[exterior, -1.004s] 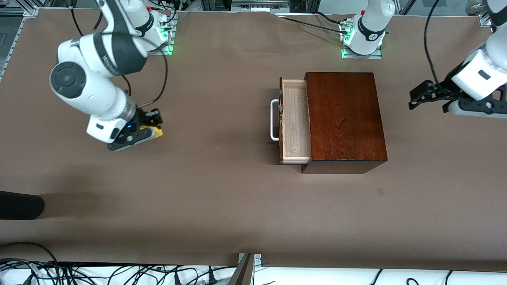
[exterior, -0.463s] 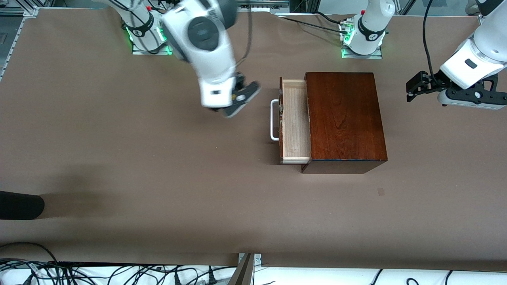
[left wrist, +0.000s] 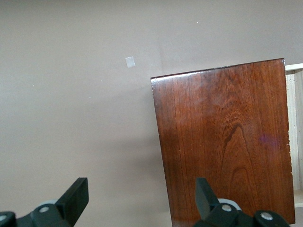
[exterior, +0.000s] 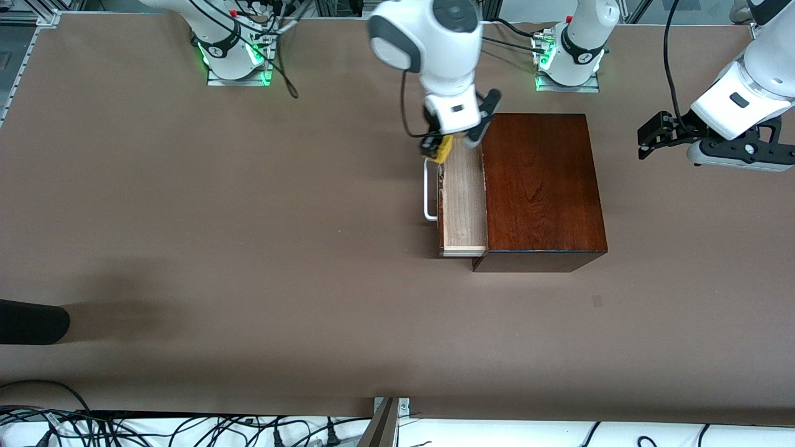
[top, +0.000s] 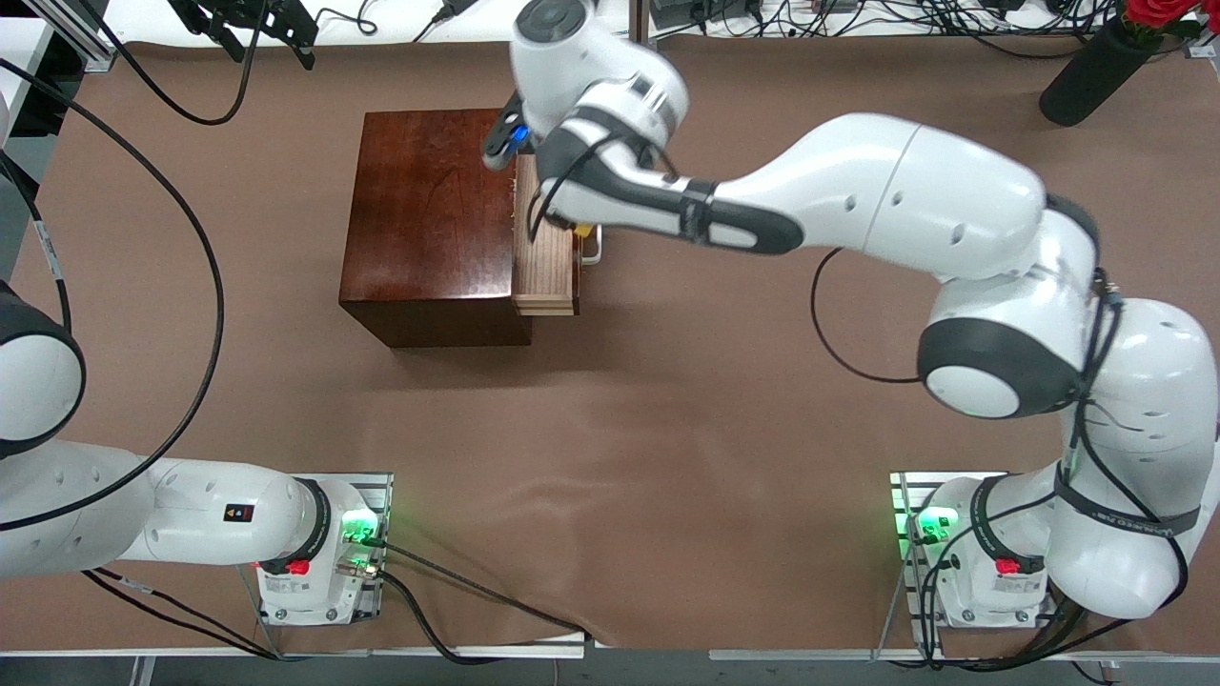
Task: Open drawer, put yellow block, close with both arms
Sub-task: 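Lift the cube with the right gripper while the left gripper retracts, then lower the yellow cube into the open drawer with the right gripper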
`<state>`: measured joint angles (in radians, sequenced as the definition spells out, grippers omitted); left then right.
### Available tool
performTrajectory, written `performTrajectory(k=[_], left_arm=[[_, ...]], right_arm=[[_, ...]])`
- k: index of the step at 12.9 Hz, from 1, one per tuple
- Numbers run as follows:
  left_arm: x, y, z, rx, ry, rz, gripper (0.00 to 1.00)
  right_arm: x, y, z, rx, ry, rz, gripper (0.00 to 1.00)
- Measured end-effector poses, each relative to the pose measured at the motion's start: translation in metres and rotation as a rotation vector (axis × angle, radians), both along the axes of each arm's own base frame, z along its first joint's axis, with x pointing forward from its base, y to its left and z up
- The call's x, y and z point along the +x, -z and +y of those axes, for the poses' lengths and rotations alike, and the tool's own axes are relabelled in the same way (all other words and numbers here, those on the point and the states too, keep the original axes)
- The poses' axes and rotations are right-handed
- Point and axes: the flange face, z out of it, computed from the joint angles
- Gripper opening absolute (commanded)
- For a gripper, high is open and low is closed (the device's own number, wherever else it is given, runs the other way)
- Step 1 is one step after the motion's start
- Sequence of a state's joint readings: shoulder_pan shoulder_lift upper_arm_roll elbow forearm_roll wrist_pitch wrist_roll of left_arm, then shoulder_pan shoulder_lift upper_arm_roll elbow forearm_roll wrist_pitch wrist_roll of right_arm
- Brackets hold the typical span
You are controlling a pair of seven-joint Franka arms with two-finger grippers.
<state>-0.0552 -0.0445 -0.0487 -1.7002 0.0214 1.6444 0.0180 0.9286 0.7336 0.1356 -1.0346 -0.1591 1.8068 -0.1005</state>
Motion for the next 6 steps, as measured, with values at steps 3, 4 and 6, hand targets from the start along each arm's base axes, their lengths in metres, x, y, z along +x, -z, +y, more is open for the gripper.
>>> performTrajectory(k=[3, 4, 6], left_arm=[[0.0, -0.001, 0.0, 0.0, 0.0, -0.001, 1.0], [0.0, 0.0, 0.0, 0.0, 0.0, -0.001, 1.0], [0.0, 0.0, 0.0, 0.0, 0.0, 0.0, 1.0]], right_arm=[[-0.025, 0.014, 0.028, -0.007, -0.094, -0.053, 0.0], [-0.028, 0.017, 0.032, -0.005, -0.115, -0.068, 0.0], [-0.027, 0.026, 0.039, 0.004, -0.184, -0.102, 0.0]])
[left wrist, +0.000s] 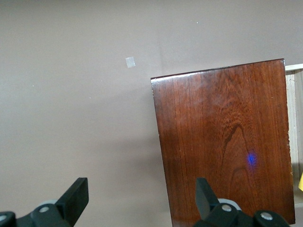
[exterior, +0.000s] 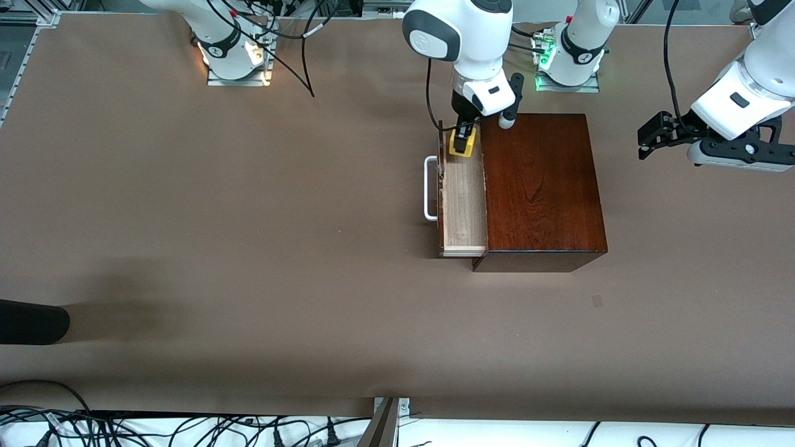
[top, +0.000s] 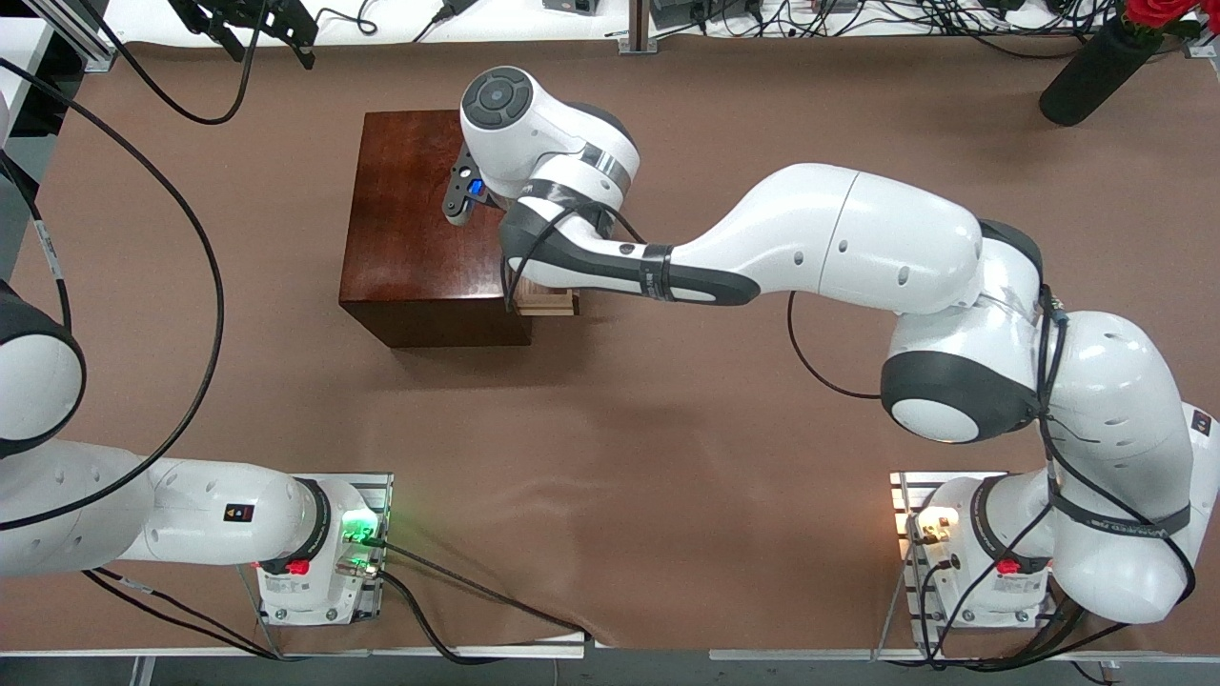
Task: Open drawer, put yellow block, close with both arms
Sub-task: 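Lower the yellow cube into the open drawer with the right gripper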
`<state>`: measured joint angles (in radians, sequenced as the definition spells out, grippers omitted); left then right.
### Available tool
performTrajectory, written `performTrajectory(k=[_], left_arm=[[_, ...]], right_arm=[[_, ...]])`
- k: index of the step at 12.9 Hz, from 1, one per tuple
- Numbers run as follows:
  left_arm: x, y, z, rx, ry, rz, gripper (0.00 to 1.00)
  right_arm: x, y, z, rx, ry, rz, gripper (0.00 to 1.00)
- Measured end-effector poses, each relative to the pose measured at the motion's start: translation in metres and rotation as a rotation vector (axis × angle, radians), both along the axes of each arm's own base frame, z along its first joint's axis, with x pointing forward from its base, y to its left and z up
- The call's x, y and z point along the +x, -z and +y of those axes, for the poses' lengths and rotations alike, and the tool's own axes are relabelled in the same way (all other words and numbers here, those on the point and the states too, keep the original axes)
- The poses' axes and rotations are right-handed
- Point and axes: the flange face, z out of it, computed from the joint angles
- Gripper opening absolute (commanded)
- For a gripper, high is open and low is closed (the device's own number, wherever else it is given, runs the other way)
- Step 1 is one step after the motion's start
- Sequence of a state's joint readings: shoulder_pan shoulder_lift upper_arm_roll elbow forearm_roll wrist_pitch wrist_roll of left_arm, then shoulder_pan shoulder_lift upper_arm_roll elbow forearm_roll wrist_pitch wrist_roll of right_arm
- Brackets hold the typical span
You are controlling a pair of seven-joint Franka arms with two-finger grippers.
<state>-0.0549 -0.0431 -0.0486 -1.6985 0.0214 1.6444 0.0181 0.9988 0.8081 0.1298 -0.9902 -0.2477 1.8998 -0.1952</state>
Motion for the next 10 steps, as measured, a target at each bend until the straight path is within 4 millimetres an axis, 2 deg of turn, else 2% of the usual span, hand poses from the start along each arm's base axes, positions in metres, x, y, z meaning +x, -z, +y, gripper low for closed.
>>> performTrajectory(k=[5, 10], left_arm=[[0.0, 0.0, 0.0, 0.0, 0.0, 0.0, 1.0], [0.0, 0.0, 0.0, 0.0, 0.0, 0.0, 1.0]], right_arm=[[0.007, 0.023, 0.006, -0.011, -0.147, -0.038, 0.0], [0.01, 0.046, 0.006, -0.045, -0.184, -0.028, 0.0]])
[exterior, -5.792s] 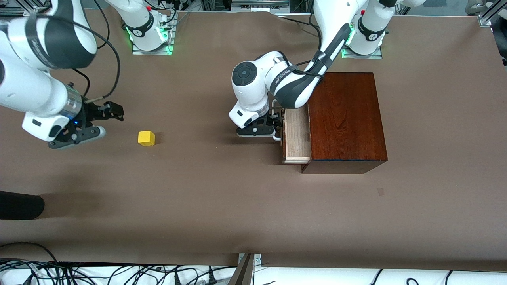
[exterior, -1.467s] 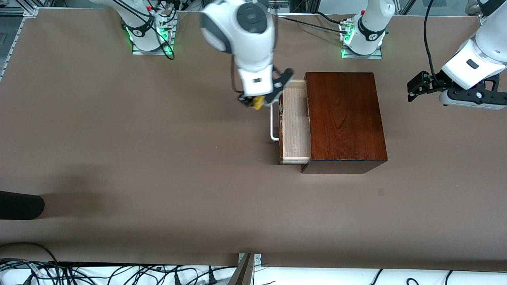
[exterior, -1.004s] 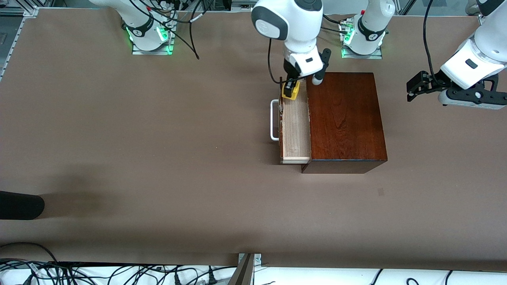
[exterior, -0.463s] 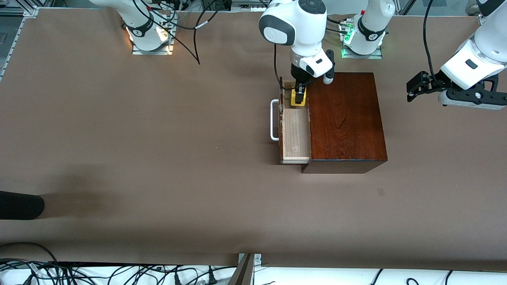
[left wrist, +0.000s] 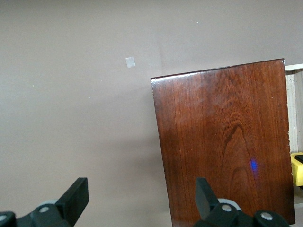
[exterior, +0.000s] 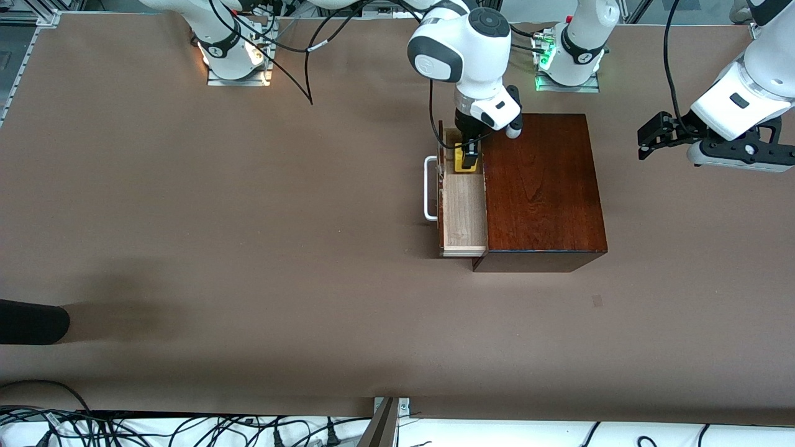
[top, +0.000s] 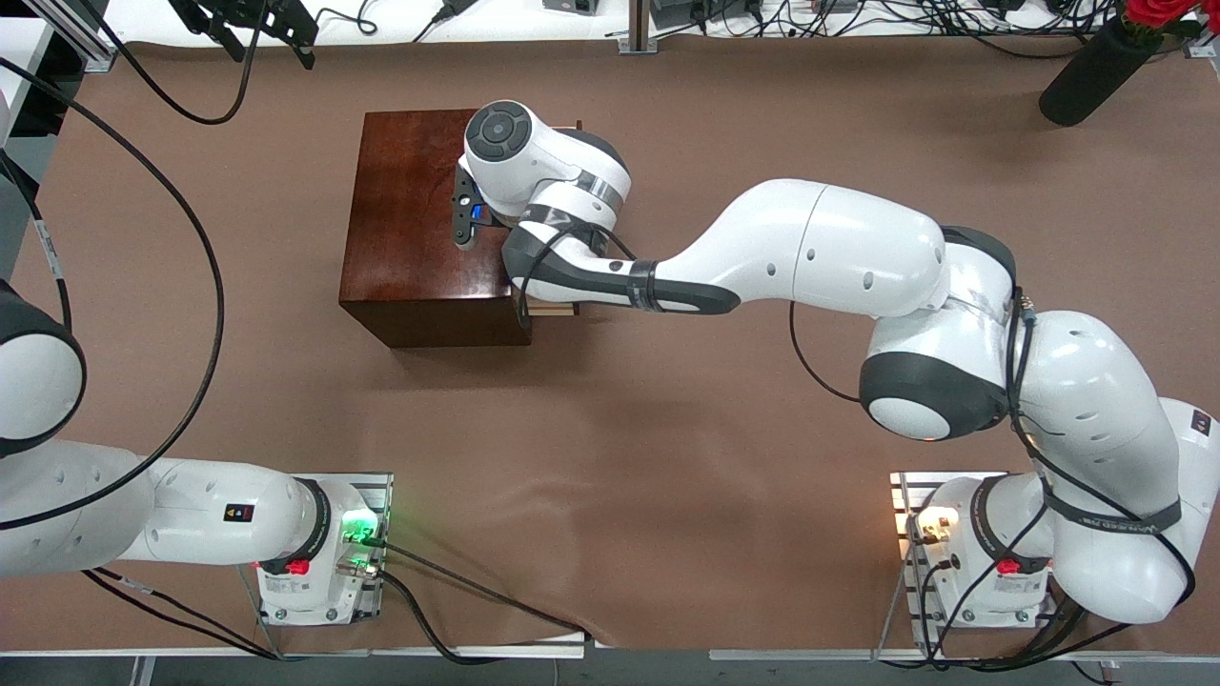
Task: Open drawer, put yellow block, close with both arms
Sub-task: 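Lower the yellow cube into the open drawer with the right gripper, then open the right gripper and raise it away from the drawer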
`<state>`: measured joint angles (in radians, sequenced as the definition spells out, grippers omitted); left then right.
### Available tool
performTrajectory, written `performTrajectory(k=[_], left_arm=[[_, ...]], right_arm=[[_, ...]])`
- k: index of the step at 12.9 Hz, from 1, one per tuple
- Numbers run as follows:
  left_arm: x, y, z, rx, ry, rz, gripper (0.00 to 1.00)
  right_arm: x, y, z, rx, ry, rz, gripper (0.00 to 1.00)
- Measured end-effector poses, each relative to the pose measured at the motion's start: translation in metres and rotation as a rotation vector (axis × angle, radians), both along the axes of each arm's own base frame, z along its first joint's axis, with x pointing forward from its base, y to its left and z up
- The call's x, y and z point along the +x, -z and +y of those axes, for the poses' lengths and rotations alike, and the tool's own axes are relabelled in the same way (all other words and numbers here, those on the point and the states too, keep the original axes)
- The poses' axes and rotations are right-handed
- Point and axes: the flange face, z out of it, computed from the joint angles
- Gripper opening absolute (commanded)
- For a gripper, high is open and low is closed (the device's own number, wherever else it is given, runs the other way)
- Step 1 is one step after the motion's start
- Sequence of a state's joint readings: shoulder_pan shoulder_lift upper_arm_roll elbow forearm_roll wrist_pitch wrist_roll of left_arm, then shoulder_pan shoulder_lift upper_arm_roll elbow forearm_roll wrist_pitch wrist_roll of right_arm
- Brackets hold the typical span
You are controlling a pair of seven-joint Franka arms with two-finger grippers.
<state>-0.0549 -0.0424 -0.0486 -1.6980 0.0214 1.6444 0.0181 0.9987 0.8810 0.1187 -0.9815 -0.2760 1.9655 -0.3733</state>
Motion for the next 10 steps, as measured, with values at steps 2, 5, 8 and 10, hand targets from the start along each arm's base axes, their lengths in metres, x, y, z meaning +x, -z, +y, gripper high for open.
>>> performTrajectory(k=[2, 5, 8, 10], left_arm=[[0.0, 0.0, 0.0, 0.0, 0.0, 0.0, 1.0], [0.0, 0.0, 0.0, 0.0, 0.0, 0.0, 1.0], [0.0, 0.0, 0.0, 0.0, 0.0, -0.001, 1.0], [0.0, 0.0, 0.0, 0.0, 0.0, -0.001, 1.0]], right_arm=[[0.004, 0.009, -0.002, -0.018, -0.017, 0.003, 0.0], [0.007, 0.02, -0.005, -0.038, -0.025, 0.011, 0.0], [0.011, 0.026, -0.008, -0.051, -0.026, 0.016, 0.0], [0.011, 0.026, -0.008, -0.051, -0.027, 0.016, 0.16]])
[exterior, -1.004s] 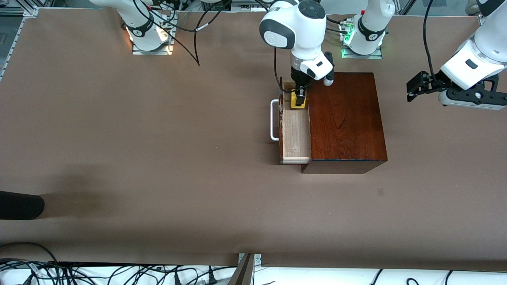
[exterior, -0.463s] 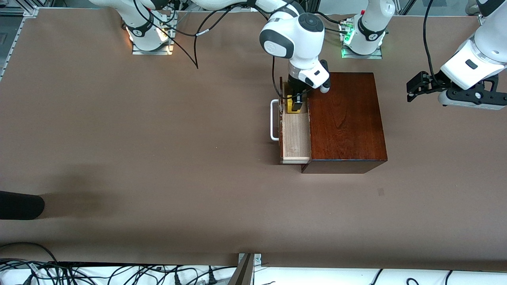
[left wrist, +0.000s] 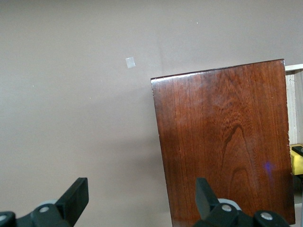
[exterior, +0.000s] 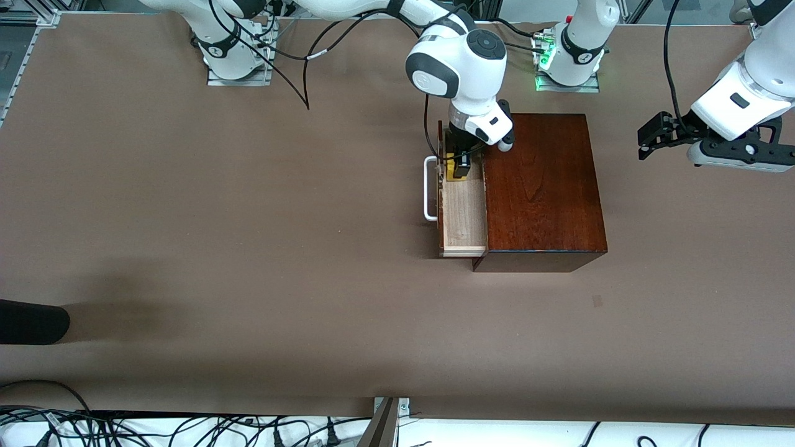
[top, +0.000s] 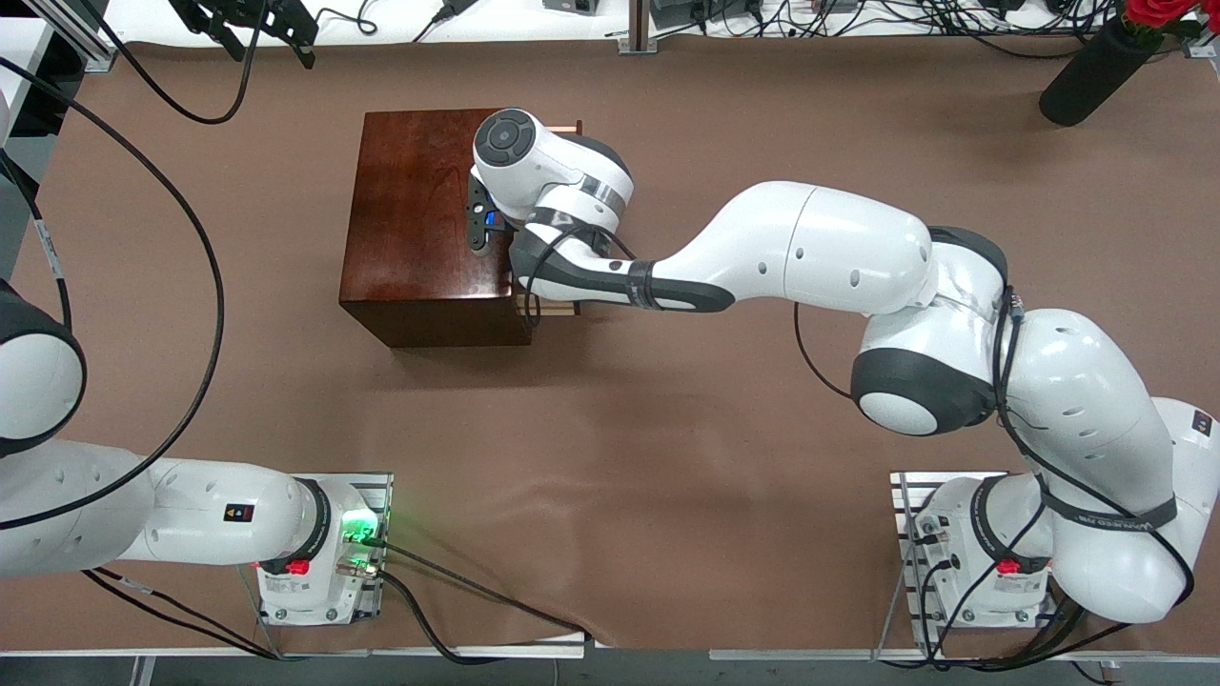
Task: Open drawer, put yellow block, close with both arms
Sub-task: 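Open the right gripper and raise it away from the drawer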
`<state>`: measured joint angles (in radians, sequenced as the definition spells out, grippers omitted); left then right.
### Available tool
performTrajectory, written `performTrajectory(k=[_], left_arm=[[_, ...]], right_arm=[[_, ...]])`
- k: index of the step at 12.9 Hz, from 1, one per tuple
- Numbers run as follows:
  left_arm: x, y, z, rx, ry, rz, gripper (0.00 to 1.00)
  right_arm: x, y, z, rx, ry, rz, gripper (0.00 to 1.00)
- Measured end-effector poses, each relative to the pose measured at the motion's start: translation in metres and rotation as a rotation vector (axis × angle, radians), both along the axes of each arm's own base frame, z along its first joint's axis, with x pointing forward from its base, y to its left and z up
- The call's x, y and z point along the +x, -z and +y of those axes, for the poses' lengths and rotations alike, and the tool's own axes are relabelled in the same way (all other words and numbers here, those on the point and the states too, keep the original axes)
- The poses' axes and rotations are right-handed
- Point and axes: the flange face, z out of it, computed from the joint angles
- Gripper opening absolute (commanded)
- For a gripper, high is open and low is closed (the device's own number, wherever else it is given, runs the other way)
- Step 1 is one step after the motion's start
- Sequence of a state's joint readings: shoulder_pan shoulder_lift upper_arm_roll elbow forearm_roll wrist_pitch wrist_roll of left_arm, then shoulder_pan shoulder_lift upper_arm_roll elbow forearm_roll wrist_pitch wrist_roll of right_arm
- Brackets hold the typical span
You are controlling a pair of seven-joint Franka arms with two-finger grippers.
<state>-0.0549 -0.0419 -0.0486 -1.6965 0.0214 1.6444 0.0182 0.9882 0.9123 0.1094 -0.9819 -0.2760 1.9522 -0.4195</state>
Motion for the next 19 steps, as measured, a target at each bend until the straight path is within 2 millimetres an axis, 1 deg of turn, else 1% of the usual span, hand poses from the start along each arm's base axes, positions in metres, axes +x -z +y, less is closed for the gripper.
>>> performTrajectory(k=[1, 2, 3, 6, 7, 8, 9, 10, 11, 12, 13, 14, 15, 16, 17, 18, 19], left_arm=[[0.0, 0.0, 0.0, 0.0, 0.0, 0.0, 1.0], [0.0, 0.0, 0.0, 0.0, 0.0, 0.0, 1.0], [0.0, 0.0, 0.0, 0.0, 0.0, 0.0, 1.0], [0.0, 0.0, 0.0, 0.0, 0.0, 0.0, 1.0], [0.0, 0.0, 0.0, 0.0, 0.0, 0.0, 1.0], [0.0, 0.0, 0.0, 0.0, 0.0, 0.0, 1.0], [0.0, 0.0, 0.0, 0.0, 0.0, 0.0, 1.0], [0.0, 0.0, 0.0, 0.0, 0.0, 0.0, 1.0], [0.0, 0.0, 0.0, 0.0, 0.001, 0.0, 1.0], [0.0, 0.0, -0.001, 0.0, 0.001, 0.0, 1.0], [0.0, 0.0, -0.002, 0.0, 0.003, 0.0, 1.0], [0.0, 0.0, -0.004, 0.0, 0.007, -0.001, 1.0], [-0.001, -0.001, -0.008, 0.0, 0.017, 0.005, 1.0], [-0.005, -0.004, -0.017, -0.002, 0.034, 0.025, 1.0], [-0.01, -0.009, -0.032, -0.013, 0.059, 0.047, 1.0], [-0.016, -0.014, -0.052, -0.037, 0.091, 0.058, 1.0], [-0.02, -0.017, -0.072, -0.06, 0.125, 0.064, 1.0]], right_arm=[[0.0, 0.0, 0.0, 0.0, 0.0, 0.0, 0.23], [0.0, 0.0, 0.0, 0.0, 0.0, -0.001, 0.88], [0.002, 0.0, -0.001, -0.002, -0.001, -0.003, 1.0], [0.01, -0.001, -0.006, -0.01, -0.001, -0.012, 1.0], [0.011, -0.004, -0.006, -0.008, 0.001, -0.015, 1.0], [0.012, -0.012, -0.006, 0.003, 0.002, -0.021, 1.0], [0.014, -0.027, -0.005, 0.027, 0.009, -0.026, 1.0], [0.02, -0.05, -0.008, 0.061, 0.023, -0.03, 1.0], [0.026, -0.08, -0.014, 0.097, 0.038, -0.042, 1.0], [0.03, -0.116, -0.023, 0.119, 0.054, -0.057, 1.0], [0.035, -0.15, -0.037, 0.125, 0.079, -0.067, 1.0], [0.045, -0.183, -0.059, 0.123, 0.117, -0.072, 1.0], [0.064, -0.212, -0.088, 0.129, 0.168, -0.071, 1.0], [0.088, -0.236, -0.12, 0.153, 0.226, -0.063, 1.0], [0.112, -0.254, -0.154, 0.177, 0.287, -0.045, 1.0], [0.135, -0.269, -0.193, 0.182, 0.357, -0.016, 1.0], [0.154, -0.279, -0.23, 0.175, 0.421, 0.011, 1.0]])
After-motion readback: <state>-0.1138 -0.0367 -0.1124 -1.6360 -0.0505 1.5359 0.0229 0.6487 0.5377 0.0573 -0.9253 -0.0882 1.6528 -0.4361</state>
